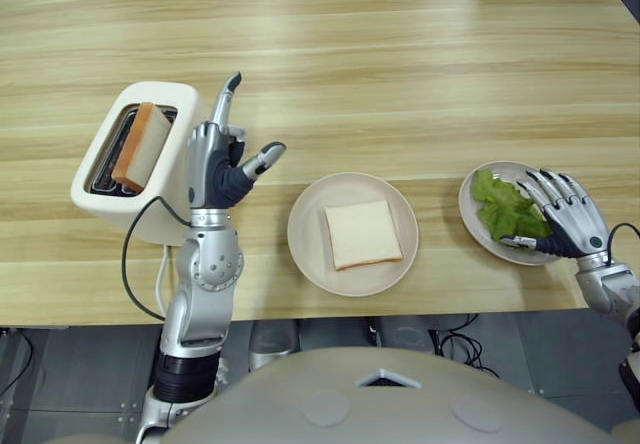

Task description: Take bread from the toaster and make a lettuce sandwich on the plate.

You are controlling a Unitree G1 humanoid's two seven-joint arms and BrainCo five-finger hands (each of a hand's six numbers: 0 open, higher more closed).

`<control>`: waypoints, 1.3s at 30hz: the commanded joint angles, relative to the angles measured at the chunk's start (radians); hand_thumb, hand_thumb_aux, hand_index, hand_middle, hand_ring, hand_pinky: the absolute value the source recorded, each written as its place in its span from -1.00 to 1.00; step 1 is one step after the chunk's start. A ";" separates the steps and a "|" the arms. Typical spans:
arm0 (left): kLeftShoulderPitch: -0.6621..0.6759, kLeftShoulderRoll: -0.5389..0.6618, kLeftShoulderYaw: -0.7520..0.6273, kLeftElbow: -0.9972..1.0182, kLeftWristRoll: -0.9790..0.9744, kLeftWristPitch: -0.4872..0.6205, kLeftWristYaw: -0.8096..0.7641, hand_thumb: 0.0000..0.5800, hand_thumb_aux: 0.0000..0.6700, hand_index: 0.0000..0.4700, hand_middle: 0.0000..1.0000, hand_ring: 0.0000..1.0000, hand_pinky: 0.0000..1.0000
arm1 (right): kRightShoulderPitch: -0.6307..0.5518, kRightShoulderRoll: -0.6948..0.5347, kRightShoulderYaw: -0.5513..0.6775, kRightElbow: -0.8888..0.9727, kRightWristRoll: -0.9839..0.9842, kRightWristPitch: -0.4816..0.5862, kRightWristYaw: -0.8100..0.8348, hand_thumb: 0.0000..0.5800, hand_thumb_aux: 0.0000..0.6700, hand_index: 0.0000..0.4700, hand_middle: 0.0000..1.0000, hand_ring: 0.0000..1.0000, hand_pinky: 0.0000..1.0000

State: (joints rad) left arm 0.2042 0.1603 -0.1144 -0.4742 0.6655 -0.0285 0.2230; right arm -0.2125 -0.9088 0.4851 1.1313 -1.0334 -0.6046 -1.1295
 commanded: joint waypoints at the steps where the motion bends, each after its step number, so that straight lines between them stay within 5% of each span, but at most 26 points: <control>1: 0.003 -0.002 -0.013 0.032 0.008 -0.005 -0.007 -1.00 -1.00 -1.00 1.00 1.00 1.00 | -0.009 0.002 0.037 0.025 -0.006 0.006 -0.017 0.61 0.11 0.09 -1.00 -1.00 -1.00; 3: 0.005 -0.003 -0.015 0.035 0.009 -0.007 -0.006 -1.00 -1.00 -1.00 1.00 1.00 1.00 | -0.012 0.002 0.043 0.031 0.000 0.000 -0.017 0.61 0.11 0.09 -1.00 -1.00 -1.00; 4: 0.005 -0.003 -0.016 0.037 0.011 -0.008 -0.005 -1.00 -1.00 -1.00 1.00 1.00 1.00 | -0.014 0.003 0.047 0.034 0.002 -0.001 -0.017 0.78 0.33 0.30 -1.00 -1.00 -1.00; 7: 0.004 -0.005 -0.016 0.045 0.014 -0.011 -0.005 -1.00 -1.00 -1.00 1.00 1.00 1.00 | -0.019 0.005 0.056 0.040 0.010 -0.008 -0.014 0.90 0.55 0.52 -1.00 -1.00 -1.00; 17: 0.001 -0.009 -0.022 0.077 0.030 -0.026 0.005 -1.00 -1.00 -1.00 1.00 1.00 1.00 | -0.030 0.003 0.079 0.015 0.011 -0.035 -0.051 0.93 0.63 0.60 -1.00 -1.00 -1.00; 19: -0.001 -0.012 -0.024 0.083 0.031 -0.029 0.005 -1.00 -1.00 -1.00 1.00 1.00 1.00 | -0.036 0.000 0.076 0.007 0.021 -0.046 -0.059 1.00 1.00 0.96 -1.00 -1.00 -1.00; 38: -0.010 -0.017 -0.014 0.108 0.029 -0.040 0.016 -1.00 -1.00 -1.00 1.00 1.00 1.00 | -0.051 -0.007 0.039 0.037 0.120 -0.081 -0.039 1.00 1.00 0.96 -1.00 -1.00 -1.00; 39: -0.010 -0.018 -0.014 0.108 0.030 -0.040 0.017 -1.00 -1.00 -1.00 1.00 1.00 1.00 | -0.051 -0.011 0.023 0.048 0.142 -0.085 -0.031 0.54 0.04 0.02 -1.00 -1.00 -1.00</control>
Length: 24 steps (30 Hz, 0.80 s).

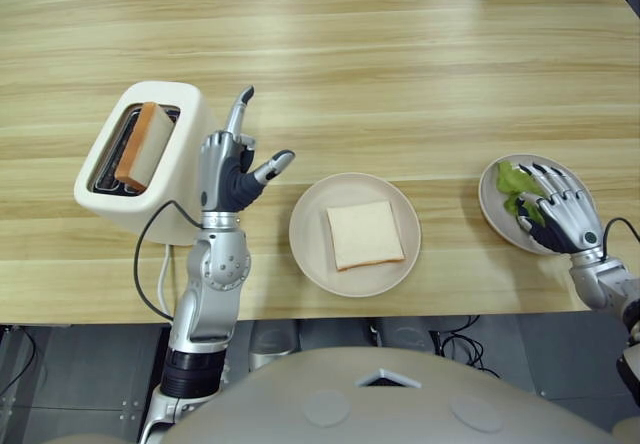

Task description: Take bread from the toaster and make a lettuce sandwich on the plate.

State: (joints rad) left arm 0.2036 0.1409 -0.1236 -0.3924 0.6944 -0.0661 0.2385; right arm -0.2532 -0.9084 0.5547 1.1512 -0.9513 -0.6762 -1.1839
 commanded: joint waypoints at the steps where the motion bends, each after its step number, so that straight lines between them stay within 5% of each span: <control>1: -0.010 0.002 -0.005 0.027 0.001 -0.002 0.002 -1.00 -1.00 -1.00 1.00 1.00 1.00 | -0.009 -0.015 -0.065 0.041 0.084 -0.018 0.032 -1.00 -1.00 -1.00 -1.00 -1.00 -1.00; 12: -0.011 -0.002 -0.007 0.024 -0.001 0.002 -0.001 -1.00 -1.00 -1.00 1.00 1.00 1.00 | 0.016 -0.033 -0.159 0.130 0.206 0.028 0.152 -1.00 -1.00 -1.00 -1.00 -1.00 -1.00; 24: -0.002 -0.003 -0.011 0.036 -0.008 0.001 -0.003 -1.00 -1.00 -1.00 1.00 1.00 1.00 | 0.011 -0.004 -0.110 0.122 0.175 0.070 0.214 -1.00 -1.00 -1.00 -1.00 -1.00 -1.00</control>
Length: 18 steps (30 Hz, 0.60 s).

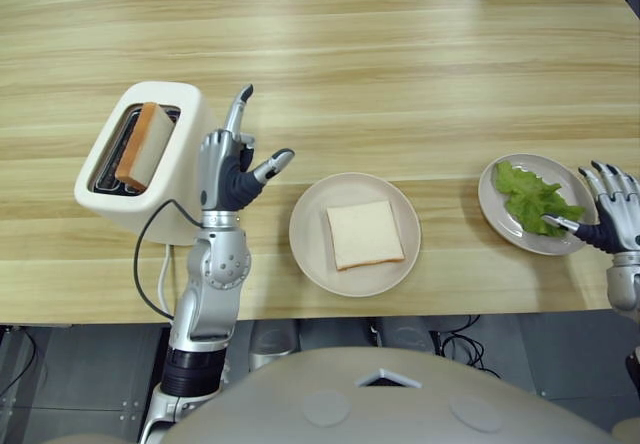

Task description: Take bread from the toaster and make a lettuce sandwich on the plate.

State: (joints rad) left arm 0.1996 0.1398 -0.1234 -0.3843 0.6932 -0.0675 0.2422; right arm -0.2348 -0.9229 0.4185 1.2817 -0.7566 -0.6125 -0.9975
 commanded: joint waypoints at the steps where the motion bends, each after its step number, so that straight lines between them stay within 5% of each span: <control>1: 0.001 -0.002 -0.011 0.029 -0.007 0.002 -0.007 -1.00 -1.00 -1.00 1.00 1.00 1.00 | -0.008 0.012 0.031 -0.007 -0.027 0.009 0.028 -1.00 -1.00 -1.00 -1.00 -1.00 -1.00; 2: 0.001 -0.003 -0.011 0.031 -0.007 0.002 -0.006 -1.00 -1.00 -1.00 1.00 1.00 1.00 | -0.009 0.014 0.036 -0.007 -0.031 0.012 0.029 -1.00 -1.00 -1.00 -1.00 -1.00 -1.00; 3: 0.001 -0.003 -0.012 0.033 -0.006 0.001 -0.006 -1.00 -1.00 -1.00 1.00 1.00 1.00 | -0.009 0.015 0.040 -0.006 -0.034 0.013 0.028 -0.02 -0.43 -0.44 -1.00 -1.00 -1.00; 4: 0.002 -0.003 -0.013 0.034 -0.006 0.001 -0.005 -1.00 -1.00 -1.00 1.00 1.00 1.00 | -0.011 0.016 0.044 -0.007 -0.036 0.014 0.027 0.74 0.28 0.25 -1.00 -1.00 -1.00; 5: 0.002 -0.003 -0.013 0.036 -0.005 0.001 -0.004 -1.00 -1.00 -1.00 1.00 1.00 1.00 | -0.012 0.016 0.049 -0.008 -0.040 0.014 0.026 0.93 0.63 0.60 -1.00 -1.00 -1.00; 7: 0.004 -0.004 -0.014 0.038 -0.003 0.001 -0.003 -1.00 -1.00 -1.00 1.00 1.00 1.00 | -0.017 0.019 0.057 -0.011 -0.047 0.013 0.025 1.00 1.00 0.96 -1.00 -1.00 -1.00; 18: -0.002 0.000 -0.020 0.057 0.000 0.001 0.008 -1.00 -1.00 -1.00 1.00 1.00 1.00 | -0.016 0.031 0.059 -0.017 -0.059 -0.015 0.026 1.00 1.00 0.96 -1.00 -1.00 -1.00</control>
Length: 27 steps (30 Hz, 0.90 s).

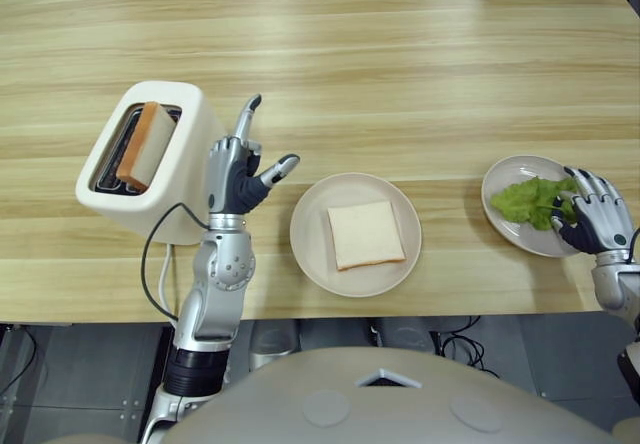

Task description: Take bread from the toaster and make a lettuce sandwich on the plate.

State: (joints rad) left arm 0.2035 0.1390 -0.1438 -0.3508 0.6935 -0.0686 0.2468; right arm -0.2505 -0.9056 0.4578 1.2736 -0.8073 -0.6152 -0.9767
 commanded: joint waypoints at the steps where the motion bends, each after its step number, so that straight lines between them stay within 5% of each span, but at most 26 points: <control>1: -0.006 0.001 0.000 0.025 -0.001 0.001 0.005 -1.00 -1.00 -1.00 1.00 1.00 1.00 | -0.001 0.014 0.019 -0.012 -0.010 -0.015 0.001 1.00 1.00 0.96 -1.00 -1.00 -1.00; 17: -0.018 0.003 0.001 0.045 -0.004 -0.004 0.021 -1.00 -1.00 -1.00 1.00 1.00 1.00 | -0.049 -0.009 -0.021 -0.071 0.020 -0.116 -0.038 1.00 1.00 0.96 -1.00 -1.00 -1.00; 18: -0.018 0.004 0.001 0.046 -0.004 -0.005 0.021 -1.00 -1.00 -1.00 1.00 1.00 1.00 | -0.056 -0.011 -0.026 -0.080 0.025 -0.133 -0.036 1.00 1.00 0.96 0.76 0.76 0.76; 19: -0.019 0.004 0.001 0.047 -0.003 -0.005 0.022 -1.00 -1.00 -1.00 1.00 1.00 1.00 | -0.062 -0.012 -0.031 -0.089 0.029 -0.148 -0.034 1.00 1.00 0.96 1.00 1.00 1.00; 27: -0.034 0.011 0.011 0.062 -0.006 -0.009 0.026 -1.00 -1.00 -1.00 1.00 1.00 1.00 | -0.103 -0.042 -0.075 -0.288 0.015 -0.225 -0.038 1.00 1.00 0.96 1.00 1.00 1.00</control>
State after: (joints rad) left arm 0.1714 0.1431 -0.1431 -0.3076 0.6932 -0.0768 0.2668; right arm -0.3419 -0.9316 0.4035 1.0573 -0.7854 -0.8181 -1.0107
